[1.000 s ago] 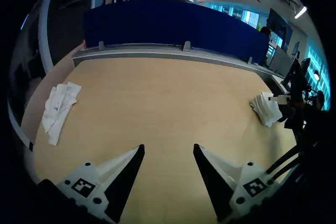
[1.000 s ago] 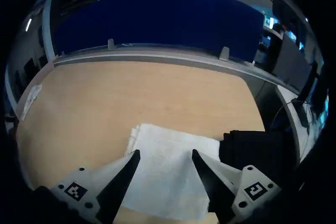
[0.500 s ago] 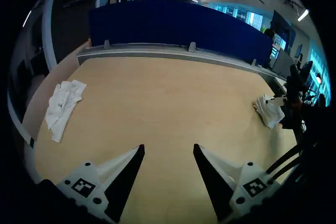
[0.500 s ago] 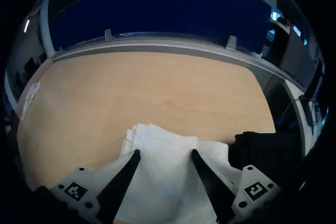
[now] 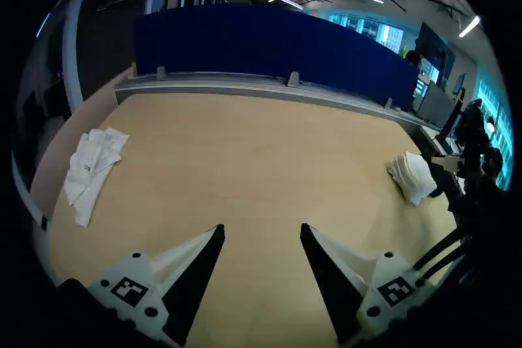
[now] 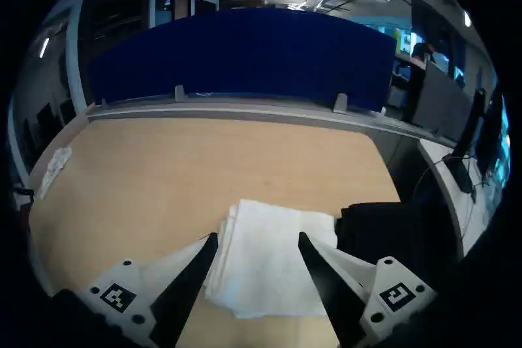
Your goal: Fold towel
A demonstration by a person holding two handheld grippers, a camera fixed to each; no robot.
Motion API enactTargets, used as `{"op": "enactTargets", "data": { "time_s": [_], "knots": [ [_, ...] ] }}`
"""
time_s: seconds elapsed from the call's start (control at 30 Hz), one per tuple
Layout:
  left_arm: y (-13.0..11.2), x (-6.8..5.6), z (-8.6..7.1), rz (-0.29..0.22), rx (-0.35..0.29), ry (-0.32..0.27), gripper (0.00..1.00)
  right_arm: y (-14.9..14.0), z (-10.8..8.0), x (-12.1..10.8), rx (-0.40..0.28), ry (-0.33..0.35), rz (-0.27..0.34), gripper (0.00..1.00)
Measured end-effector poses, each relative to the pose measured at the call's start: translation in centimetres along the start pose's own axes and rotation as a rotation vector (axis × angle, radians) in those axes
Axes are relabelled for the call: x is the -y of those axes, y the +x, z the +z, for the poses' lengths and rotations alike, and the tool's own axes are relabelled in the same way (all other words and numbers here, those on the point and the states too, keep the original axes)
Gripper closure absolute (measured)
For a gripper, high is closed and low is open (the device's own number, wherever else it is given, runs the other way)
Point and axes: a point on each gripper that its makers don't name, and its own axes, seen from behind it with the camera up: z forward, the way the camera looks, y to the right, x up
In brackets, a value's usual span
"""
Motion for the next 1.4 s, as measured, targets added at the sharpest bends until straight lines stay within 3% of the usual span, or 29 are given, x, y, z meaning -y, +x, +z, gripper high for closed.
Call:
{"op": "enactTargets", "data": {
  "time_s": [0.4,0.73,1.0,1.2,1.4],
  "knots": [
    [0.9,0.0,0.0,0.022,-0.022,-0.066,0.15,-2.9,-7.4,3.1,-0.027,-0.085,0.042,0.04],
    [2.1,0.3,-0.7,0.034,-0.062,-0.102,0.14,1.0,-12.7,4.8,-0.29,-0.16,0.13,0.05],
    [3.1,0.5,-1.4,0.047,-0.104,-0.112,0.15,4.6,-16.9,8.4,-0.478,-0.177,0.161,0.04],
    [4.5,1.0,-1.8,0.056,-0.171,-0.105,0.14,5.9,-18.1,11.3,-0.535,-0.151,0.182,0.04],
    [6.9,2.2,-2.5,0.035,-0.284,-0.087,0.14,6.5,-18.1,14.1,-0.549,-0.139,0.175,0.04]
  ]
}}
